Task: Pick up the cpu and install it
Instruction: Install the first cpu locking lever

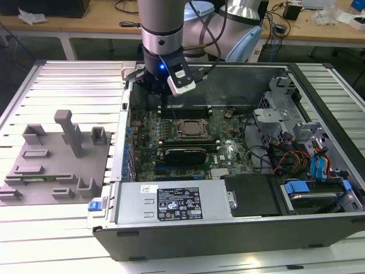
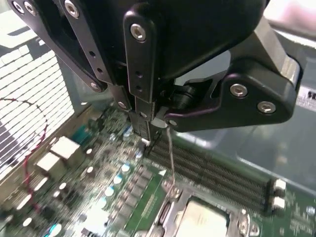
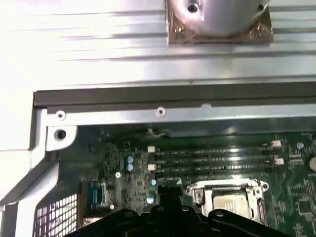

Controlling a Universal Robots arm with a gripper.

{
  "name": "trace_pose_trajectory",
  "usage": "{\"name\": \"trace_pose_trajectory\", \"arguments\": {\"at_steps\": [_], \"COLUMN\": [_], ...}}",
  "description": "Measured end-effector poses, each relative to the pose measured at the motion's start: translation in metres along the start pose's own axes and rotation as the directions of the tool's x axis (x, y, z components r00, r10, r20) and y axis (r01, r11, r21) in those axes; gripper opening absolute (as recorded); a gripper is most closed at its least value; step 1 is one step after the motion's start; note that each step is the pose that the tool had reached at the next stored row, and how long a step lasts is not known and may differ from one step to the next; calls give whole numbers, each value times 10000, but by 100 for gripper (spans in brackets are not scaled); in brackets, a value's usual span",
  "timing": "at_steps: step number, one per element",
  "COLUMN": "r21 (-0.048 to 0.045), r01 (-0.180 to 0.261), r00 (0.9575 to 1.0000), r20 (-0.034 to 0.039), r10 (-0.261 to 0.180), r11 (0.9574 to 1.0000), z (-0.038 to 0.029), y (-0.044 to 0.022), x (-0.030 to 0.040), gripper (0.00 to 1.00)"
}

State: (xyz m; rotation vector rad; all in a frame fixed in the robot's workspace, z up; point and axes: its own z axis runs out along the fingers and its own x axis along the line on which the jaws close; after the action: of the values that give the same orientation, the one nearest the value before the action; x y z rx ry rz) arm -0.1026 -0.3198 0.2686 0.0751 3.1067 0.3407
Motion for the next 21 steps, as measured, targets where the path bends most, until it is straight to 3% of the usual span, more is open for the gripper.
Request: {"name": "trace_pose_trajectory", "arguments": {"at_steps": [2,6,12,18,21], "r21": [-70,-127,-152,-152,-153], "r01": [-4,-4,-3,-4,-5], "r00": [10000,10000,10000,10000,10000], "r20": [-2,-5,-8,-7,-7], "r10": [4,4,3,4,5], "r11": [10000,9999,9999,9999,9999], "z": [9,47,93,101,104], "y": [-2,-12,-23,-19,-19], "x": [2,2,-10,-119,-221], "gripper": [11,11,11,11,11]}}
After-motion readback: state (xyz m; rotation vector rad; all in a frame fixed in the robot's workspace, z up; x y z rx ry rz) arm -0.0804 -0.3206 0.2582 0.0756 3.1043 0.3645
